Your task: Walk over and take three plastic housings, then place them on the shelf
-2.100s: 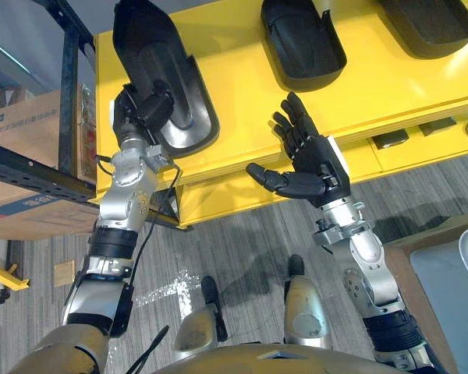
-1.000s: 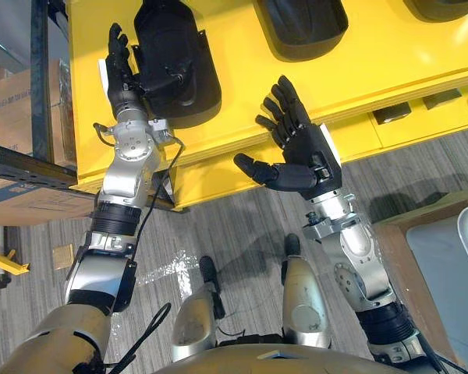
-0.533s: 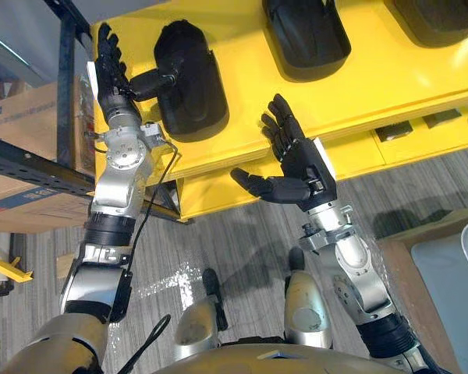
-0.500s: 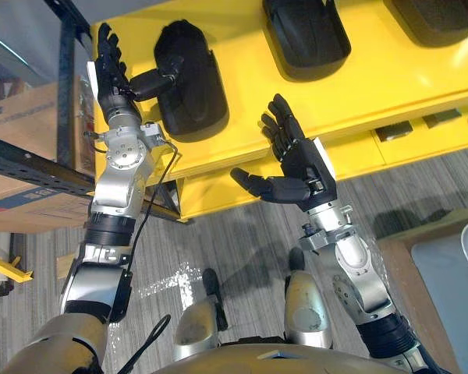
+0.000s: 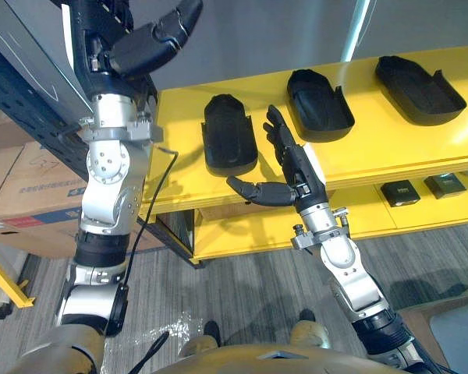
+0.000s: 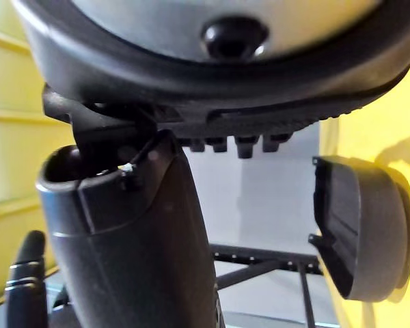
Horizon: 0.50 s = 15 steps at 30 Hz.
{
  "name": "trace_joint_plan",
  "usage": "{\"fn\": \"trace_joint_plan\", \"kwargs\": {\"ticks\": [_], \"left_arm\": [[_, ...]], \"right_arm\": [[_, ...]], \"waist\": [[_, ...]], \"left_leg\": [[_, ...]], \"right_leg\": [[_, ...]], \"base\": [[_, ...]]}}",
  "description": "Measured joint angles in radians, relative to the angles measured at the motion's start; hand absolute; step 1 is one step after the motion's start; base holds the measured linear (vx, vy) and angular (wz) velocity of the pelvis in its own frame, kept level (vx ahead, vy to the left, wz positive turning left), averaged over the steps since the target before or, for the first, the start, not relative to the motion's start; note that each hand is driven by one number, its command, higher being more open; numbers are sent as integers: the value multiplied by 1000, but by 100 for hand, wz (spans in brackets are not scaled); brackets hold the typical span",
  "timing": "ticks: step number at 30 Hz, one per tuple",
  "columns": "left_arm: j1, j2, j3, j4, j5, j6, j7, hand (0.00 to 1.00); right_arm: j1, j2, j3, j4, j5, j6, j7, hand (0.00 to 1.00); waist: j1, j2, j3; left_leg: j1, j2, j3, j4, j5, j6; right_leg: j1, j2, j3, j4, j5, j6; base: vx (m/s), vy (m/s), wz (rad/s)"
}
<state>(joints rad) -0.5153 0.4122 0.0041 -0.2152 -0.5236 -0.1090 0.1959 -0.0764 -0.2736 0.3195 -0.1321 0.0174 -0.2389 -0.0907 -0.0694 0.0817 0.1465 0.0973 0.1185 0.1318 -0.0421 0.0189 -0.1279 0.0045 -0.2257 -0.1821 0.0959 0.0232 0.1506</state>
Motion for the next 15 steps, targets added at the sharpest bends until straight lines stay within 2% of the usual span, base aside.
{"fn": "trace_joint_plan", "kwargs": {"ticks": [3, 4, 6, 8, 11, 15], "left_arm": [[98, -11, 0, -77, -29, 0, -65, 100], [161, -26, -2, -119, -43, 0, -90, 100], [256, -73, -11, -167, -72, 0, -125, 100], [385, -152, -53, -191, -66, -1, -137, 100], [517, -223, -100, -192, -62, -9, -141, 100], [557, -239, -130, -198, -61, -46, -153, 100]], "right_arm": [[0, -5, -27, 2, -87, 5, -16, 100], [0, -7, -38, 3, -92, 8, -24, 100], [0, -9, -62, 3, -96, 13, -32, 100], [-2, -22, -84, 24, -175, 26, -49, 100], [-18, -43, -75, 52, -267, 54, -71, 100], [-68, -39, -64, 122, -329, 80, -120, 100]], "waist": [[-2, -2, -10], [-1, -2, -17], [3, -2, -21], [17, -10, -28], [41, -21, -32], [68, -45, -17]], "left_leg": [[1, 0, -3, -2, 1, 1], [0, -1, -5, -7, 4, 0], [0, -1, -16, -16, 10, 2], [-1, 0, -37, -18, 14, 0], [-4, 1, -55, -30, 21, 0], [-35, 3, -78, -32, 28, -4]], "right_leg": [[13, 1, -6, -21, 10, 2], [16, 2, -9, -29, 13, 3], [20, 2, -19, -31, 14, 3], [39, 2, -41, -42, 14, 3], [49, 3, -62, -47, 14, 3], [39, 3, -89, -47, 14, 3]], "base": [[-2, 1, 1], [12, 1, 7], [14, -1, 16], [7, -9, 27], [-9, -7, 22], [-45, -1, 22]]}}
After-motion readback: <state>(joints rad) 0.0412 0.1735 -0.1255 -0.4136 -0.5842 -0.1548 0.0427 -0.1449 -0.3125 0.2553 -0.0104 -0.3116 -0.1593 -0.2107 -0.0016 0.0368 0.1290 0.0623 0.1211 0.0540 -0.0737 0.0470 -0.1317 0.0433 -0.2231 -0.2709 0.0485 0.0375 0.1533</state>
